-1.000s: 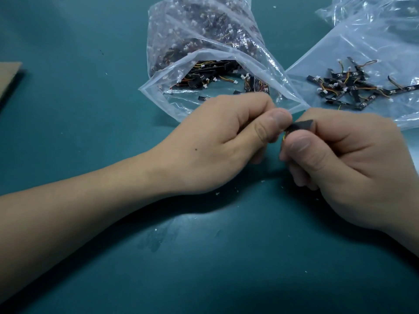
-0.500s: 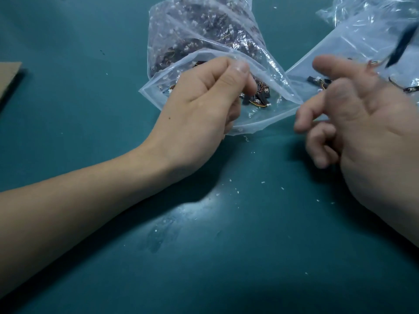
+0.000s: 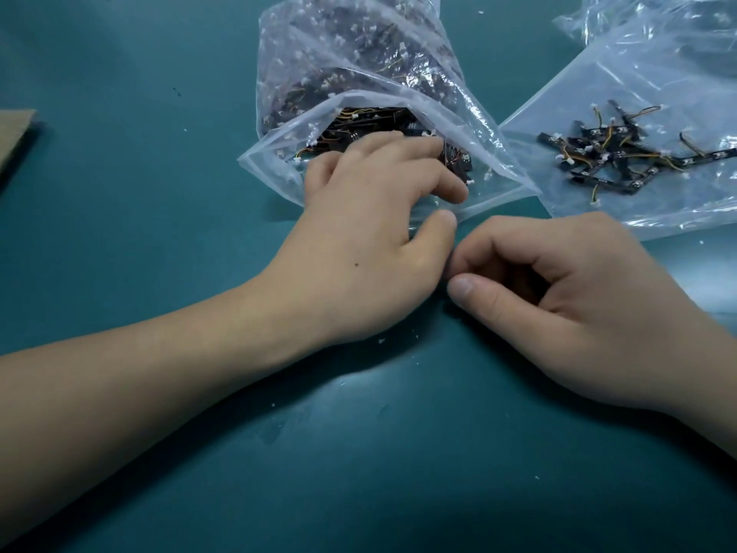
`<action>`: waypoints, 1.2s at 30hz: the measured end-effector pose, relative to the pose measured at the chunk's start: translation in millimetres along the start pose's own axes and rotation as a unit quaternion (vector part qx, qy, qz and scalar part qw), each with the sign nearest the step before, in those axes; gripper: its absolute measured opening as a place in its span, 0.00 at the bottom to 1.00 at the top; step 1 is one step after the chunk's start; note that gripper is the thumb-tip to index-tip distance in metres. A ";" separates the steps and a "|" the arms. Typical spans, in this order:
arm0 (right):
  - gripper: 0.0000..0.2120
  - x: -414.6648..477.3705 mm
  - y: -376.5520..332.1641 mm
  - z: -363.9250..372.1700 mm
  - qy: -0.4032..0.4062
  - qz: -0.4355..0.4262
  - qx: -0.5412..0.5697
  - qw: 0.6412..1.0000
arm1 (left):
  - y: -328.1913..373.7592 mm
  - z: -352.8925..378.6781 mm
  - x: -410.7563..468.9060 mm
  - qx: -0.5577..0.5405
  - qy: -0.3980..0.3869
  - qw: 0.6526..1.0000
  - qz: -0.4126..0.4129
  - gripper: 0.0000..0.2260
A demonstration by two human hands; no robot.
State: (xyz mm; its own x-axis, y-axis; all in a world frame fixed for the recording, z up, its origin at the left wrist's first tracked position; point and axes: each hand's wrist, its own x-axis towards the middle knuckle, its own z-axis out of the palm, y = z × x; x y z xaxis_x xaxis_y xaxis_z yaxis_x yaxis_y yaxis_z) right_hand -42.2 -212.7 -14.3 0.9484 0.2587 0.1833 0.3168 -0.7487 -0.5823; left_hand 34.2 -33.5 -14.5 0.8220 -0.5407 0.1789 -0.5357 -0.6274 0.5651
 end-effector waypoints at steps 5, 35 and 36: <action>0.04 0.3 -2.4 -1.1 -0.011 -0.010 -0.009 1.000 | -0.3 2.1 -1.1 0.055 -0.011 0.998 0.022 0.18; 0.03 -0.7 1.1 1.2 0.029 0.005 0.014 0.999 | -7.3 -1.5 6.8 -0.118 0.106 0.987 -0.004 0.06; 0.03 -0.8 0.8 1.2 0.028 0.004 0.013 1.000 | -6.2 0.7 4.4 -0.060 0.079 0.995 0.016 0.07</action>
State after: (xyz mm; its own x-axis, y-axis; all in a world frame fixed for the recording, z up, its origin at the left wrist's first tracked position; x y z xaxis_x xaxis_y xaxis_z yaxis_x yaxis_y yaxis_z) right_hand -42.7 -212.8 -15.8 0.9503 0.2174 0.2227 0.3095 -0.7340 -0.6045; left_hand 41.1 -32.4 -17.8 0.8301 -0.4585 0.3174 -0.5431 -0.5353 0.6470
